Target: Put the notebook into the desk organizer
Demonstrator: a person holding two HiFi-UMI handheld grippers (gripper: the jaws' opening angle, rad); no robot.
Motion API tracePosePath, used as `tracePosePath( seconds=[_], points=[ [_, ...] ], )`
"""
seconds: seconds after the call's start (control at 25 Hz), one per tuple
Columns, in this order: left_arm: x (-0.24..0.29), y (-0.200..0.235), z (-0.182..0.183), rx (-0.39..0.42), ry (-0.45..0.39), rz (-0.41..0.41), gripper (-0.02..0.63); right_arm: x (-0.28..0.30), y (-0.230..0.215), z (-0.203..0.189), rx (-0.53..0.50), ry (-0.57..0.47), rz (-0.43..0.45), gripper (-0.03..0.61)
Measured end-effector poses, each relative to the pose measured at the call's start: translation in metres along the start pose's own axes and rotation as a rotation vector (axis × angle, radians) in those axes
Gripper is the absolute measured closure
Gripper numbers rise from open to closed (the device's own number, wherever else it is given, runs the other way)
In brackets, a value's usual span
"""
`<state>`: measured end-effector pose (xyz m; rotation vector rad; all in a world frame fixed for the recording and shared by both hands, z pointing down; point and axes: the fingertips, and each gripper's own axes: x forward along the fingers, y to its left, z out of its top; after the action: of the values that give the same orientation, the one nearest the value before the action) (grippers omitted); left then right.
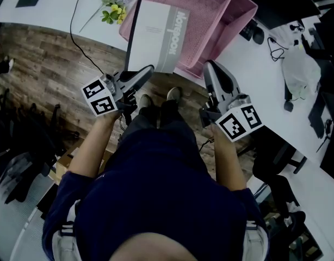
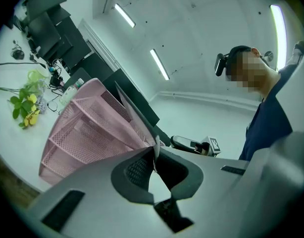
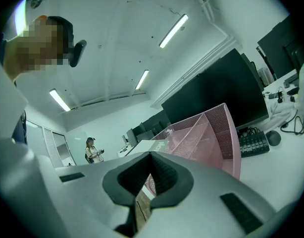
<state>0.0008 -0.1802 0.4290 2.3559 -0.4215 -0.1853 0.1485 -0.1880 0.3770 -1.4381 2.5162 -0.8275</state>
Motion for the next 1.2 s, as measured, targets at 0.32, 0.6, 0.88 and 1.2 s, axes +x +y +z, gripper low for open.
tracePosePath(
  seconds=[0.32, 0.6, 0.88, 1.2],
  points=[
    [0.010, 0.007, -0.002, -0.056, -0.002, -0.021, 0.578, 0.003, -0.007, -0.003, 0.013, 0.010, -0.011, 0.574],
    [0.014, 0.011, -0.006, -0.114, 0.008, -0.040, 0.577, 0.005, -0.008, -0.006, 0.021, 0.018, -0.015, 0.574],
    [0.017, 0.014, -0.007, -0.157, 0.003, -0.057, 0.577, 0.005, -0.010, -0.007, 0.024, 0.021, -0.020, 0.574],
    [0.020, 0.018, -0.007, -0.182, 0.007, -0.055, 0.575, 0.005, -0.012, -0.009, 0.033, 0.023, -0.022, 0.574]
  ],
)
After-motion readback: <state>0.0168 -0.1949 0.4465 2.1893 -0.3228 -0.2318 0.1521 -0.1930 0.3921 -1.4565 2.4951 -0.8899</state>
